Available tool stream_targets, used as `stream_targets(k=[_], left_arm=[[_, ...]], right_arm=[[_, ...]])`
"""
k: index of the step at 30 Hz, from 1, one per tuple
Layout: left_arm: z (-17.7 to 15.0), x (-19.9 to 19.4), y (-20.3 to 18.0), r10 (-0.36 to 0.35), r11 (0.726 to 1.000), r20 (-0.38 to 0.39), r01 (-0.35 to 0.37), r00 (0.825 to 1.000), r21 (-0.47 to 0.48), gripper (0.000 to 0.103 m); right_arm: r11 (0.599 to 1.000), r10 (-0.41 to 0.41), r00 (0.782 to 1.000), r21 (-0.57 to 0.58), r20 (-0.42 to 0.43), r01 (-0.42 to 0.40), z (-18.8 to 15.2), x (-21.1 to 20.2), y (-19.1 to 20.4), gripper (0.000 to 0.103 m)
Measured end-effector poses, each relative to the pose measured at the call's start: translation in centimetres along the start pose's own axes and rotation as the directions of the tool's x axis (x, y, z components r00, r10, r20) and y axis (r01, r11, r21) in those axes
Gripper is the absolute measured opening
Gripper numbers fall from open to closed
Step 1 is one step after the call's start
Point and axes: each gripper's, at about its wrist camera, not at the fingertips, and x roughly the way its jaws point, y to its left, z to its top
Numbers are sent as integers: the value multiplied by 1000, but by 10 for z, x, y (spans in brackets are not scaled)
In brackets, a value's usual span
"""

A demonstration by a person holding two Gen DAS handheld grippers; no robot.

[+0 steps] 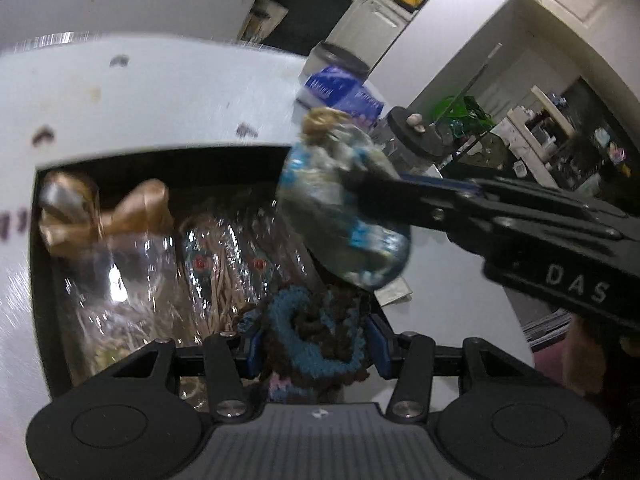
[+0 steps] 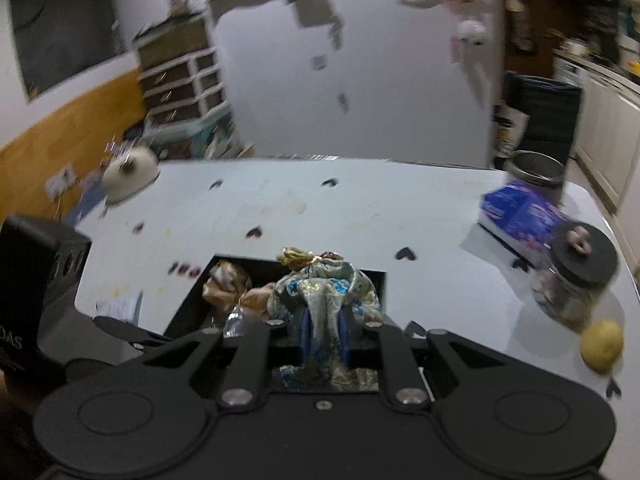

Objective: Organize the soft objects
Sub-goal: 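Lower the scrunchie into the box with the left tool while the right tool lowers the pouch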

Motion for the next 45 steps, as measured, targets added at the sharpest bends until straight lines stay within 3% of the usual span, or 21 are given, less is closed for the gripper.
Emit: stream_targets(k=[4,9,14,18,20,27,28,32,45], left_arm=[[-1,10,18,-36,994,-26,33,999,-103,51],[-4,12,23,-43,990,-14,41,999,-134,52],[-3,9,21,-19,994,8,19,1000,-108,55],[3,10,21,5,996,42,-2,999,-85,55],[6,14,23,12,996,41,-9,999,-88,55],[8,24,22,12,997,30,-10,999,-70,55],[8,24,20,13,998,29,-11,999,-58,58],[6,17,14,14,999,48,-12,999,-31,88],[-5,-27,1,42,999,137,-43,990,5,102]], right_arm=[[992,31,997,-119,-75,-40,10,31,7,16],[960,71,982,-255,-178,-116,19,67,12,18],[940,27,978,-328,-208,-96,23,85,15,40],[959,80,979,-251,-190,-127,28,73,8,39],[969,93,977,-208,-190,-133,32,71,5,26],[984,101,975,-127,-198,-127,29,61,-1,24],[985,102,975,-115,-197,-126,29,60,-3,24],[991,102,978,-68,-182,-116,26,52,-7,24],[993,99,989,69,-108,-92,10,14,-14,27]])
